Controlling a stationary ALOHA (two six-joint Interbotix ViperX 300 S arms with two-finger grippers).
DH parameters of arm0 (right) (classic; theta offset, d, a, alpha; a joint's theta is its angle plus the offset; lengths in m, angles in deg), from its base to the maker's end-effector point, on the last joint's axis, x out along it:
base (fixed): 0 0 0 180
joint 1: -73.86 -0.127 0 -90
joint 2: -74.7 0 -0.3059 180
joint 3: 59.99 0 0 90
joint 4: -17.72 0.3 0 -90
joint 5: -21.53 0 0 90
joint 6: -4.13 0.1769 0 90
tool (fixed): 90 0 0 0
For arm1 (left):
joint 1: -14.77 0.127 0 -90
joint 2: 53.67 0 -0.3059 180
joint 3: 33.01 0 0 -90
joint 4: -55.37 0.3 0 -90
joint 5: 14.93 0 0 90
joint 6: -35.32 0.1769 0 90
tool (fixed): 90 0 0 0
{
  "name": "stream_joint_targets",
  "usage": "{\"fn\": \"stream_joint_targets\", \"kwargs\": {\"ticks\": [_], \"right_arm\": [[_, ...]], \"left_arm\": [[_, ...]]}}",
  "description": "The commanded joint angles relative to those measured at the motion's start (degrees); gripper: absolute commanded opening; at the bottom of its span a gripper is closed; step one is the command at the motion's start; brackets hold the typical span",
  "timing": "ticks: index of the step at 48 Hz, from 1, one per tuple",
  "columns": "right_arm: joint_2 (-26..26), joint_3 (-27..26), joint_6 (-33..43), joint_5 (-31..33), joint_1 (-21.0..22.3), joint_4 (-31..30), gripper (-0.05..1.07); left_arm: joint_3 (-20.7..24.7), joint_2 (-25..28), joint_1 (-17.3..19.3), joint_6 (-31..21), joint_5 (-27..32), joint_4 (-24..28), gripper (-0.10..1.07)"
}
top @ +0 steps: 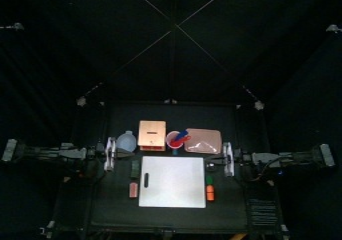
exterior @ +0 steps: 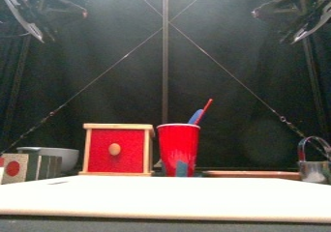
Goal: Put carrot onto cutting board
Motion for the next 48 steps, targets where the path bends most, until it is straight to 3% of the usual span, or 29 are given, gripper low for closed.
{"fn": "stream_joint_targets", "kwargs": {"ticks": [1,5,9,21,29,35,40,48], "right_arm": [[-1.58,-0.18,0.62,0.53,-0.88,0.88,0.0],[-2.72,-0.44,2.46,4.04,-1.23,3.52,0.02],[-4.66,-1.41,5.89,11.69,-1.14,8.61,0.06],[-9.23,-5.98,20.3,42.71,0.88,20.48,0.09],[-11.69,-7.65,36.04,57.3,1.58,20.48,0.09],[-13.18,-7.38,49.75,61.35,0.53,17.23,0.11],[-14.33,-6.68,58.45,61.35,-3.08,14.59,0.17],[-16.26,-5.98,69.08,58.97,-10.2,11.78,0.42]], "left_arm": [[-0.44,0.97,0.79,0.44,-0.79,0.26,-0.04],[-0.88,0.97,0.7,0.35,-0.97,0.35,-0.03],[-1.32,0.88,0.7,0.44,-0.97,0.35,-0.01],[-3.87,0.97,0.7,0.0,-3.16,0.0,-0.01],[-3.78,0.88,0.7,0.26,-3.6,0.09,0.0],[-4.04,0.97,0.7,0.09,-3.69,0.09,0.0],[-4.48,0.97,0.62,-0.18,-3.78,-0.09,0.0],[-4.75,0.97,0.44,-0.18,-4.04,-1.93,0.0]]}}
